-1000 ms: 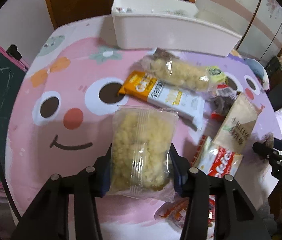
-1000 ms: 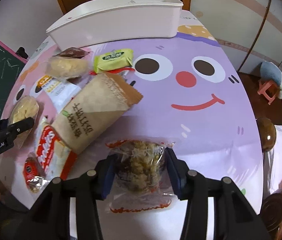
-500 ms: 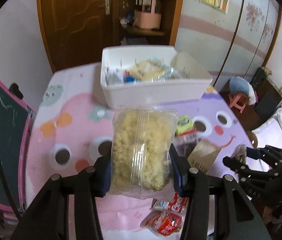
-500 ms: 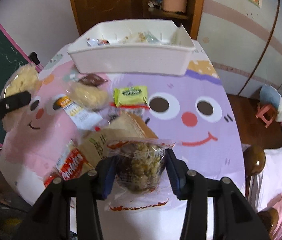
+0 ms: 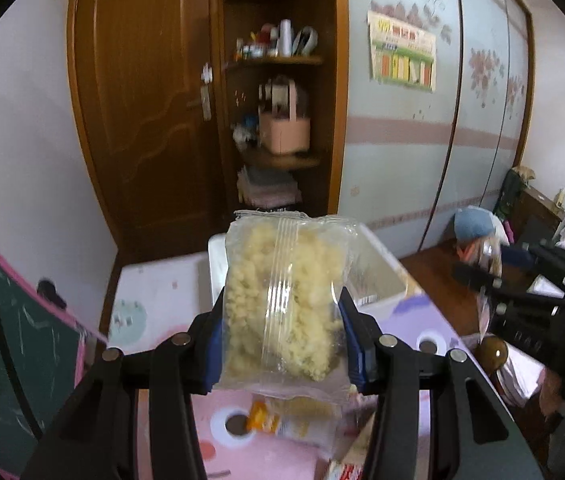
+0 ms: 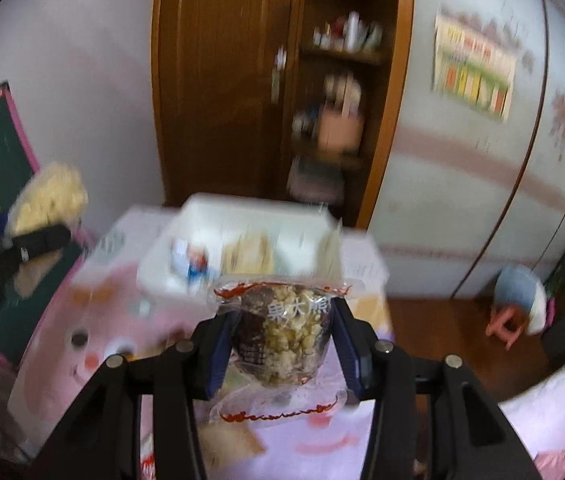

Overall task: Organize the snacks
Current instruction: 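Carry both bags over the white basket and open both grippers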

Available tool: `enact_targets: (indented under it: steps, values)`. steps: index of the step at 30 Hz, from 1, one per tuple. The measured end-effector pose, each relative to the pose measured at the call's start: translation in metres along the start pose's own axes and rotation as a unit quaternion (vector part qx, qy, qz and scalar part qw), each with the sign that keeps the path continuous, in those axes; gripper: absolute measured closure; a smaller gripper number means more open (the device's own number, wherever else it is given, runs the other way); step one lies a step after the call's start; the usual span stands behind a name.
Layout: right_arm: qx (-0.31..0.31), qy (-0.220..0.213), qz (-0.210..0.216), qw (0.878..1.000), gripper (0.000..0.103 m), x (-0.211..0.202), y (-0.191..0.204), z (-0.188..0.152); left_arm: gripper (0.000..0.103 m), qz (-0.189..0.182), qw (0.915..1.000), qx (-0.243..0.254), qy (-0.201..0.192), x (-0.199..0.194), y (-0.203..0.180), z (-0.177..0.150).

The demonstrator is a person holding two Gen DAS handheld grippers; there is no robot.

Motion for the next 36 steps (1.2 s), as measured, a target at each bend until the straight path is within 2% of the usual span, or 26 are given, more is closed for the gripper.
enact_targets:
  steps: [5,8,13,19,26,32,34,36]
  values:
    - [-0.019,-0.065,-0.02,0.998,0.057,-0.012,-0.002,0.046,0.056,0.017,0.9994,-0.003,-0.031,0.004,0.0,0.043]
    - [-0.018,-0.094,-0.016,0.995,0.057,-0.009,-0.004,0.07,0.056,0.029,0.9988,-0.004,-0.04,0.015,0.001,0.065]
    - [0.008,-0.098,0.0,0.995,0.057,0.019,-0.015,0.104,0.056,0.043,0.9985,-0.019,-0.027,0.056,0.003,0.097]
    - [0.016,-0.076,-0.021,0.997,0.057,0.07,-0.026,0.119,0.056,0.072,0.9971,-0.026,-0.002,0.114,0.006,0.103]
    - [0.012,-0.02,-0.044,0.999,0.057,0.126,-0.032,0.108,0.056,0.082,0.9958,-0.023,0.032,0.166,0.008,0.093]
    - [0.038,0.027,-0.018,0.999,0.054,0.158,-0.041,0.1,0.056,0.083,0.9946,-0.016,0.06,0.201,0.001,0.085]
    - [0.046,0.033,0.017,0.998,0.053,0.164,-0.042,0.097,0.05,0.076,0.9944,-0.013,0.072,0.21,-0.003,0.082]
    - [0.048,0.041,0.052,0.997,0.051,0.168,-0.041,0.092,0.017,0.073,0.9945,-0.01,0.075,0.216,-0.007,0.078]
Point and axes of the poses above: each gripper's, at about its wrist camera, not at the fingertips, and x roughly the way its jaws point, y to its left, z to its top, the point moved 2 cm from there along x, roughly the way its jaws point, and after that the axes turned 10 degrees about z, right-handed, at the moved point
